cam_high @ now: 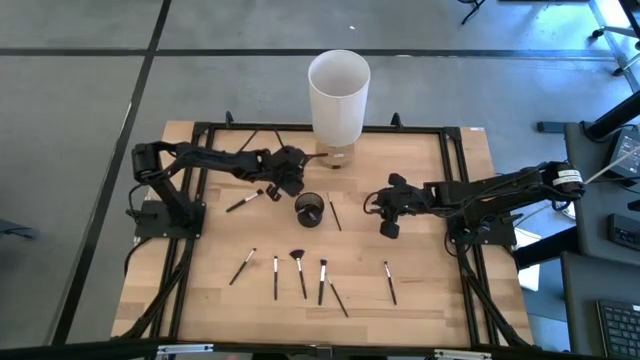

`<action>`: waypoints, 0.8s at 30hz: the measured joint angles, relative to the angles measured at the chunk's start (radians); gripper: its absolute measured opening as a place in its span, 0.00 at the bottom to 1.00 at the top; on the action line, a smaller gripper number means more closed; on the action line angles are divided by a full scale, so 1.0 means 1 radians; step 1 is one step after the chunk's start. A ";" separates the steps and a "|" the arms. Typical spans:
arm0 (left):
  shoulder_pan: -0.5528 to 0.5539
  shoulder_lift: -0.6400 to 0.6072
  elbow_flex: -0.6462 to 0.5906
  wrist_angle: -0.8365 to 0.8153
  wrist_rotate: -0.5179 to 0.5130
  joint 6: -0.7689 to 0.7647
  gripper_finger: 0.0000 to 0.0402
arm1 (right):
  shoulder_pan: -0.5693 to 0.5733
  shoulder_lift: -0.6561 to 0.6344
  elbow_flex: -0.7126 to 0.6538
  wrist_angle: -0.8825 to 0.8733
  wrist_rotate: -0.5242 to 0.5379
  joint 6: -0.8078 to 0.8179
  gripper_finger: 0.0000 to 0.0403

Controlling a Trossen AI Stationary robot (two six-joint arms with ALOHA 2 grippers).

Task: Put items in baskets/containers
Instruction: Put the black eyeshadow brush into the black pen holder

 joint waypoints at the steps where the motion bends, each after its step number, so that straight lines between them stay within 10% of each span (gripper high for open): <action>1: -0.003 0.001 0.000 0.000 0.001 -0.001 0.19 | 0.000 0.000 0.000 0.000 0.000 -0.008 0.25; 17: 0.059 0.004 0.001 0.046 -0.011 -0.397 0.19 | 0.000 0.000 0.000 0.113 -0.046 0.108 0.25; 24: 0.071 0.004 0.000 -0.003 0.059 -0.186 0.19 | 0.000 0.000 0.000 0.048 -0.056 0.097 0.25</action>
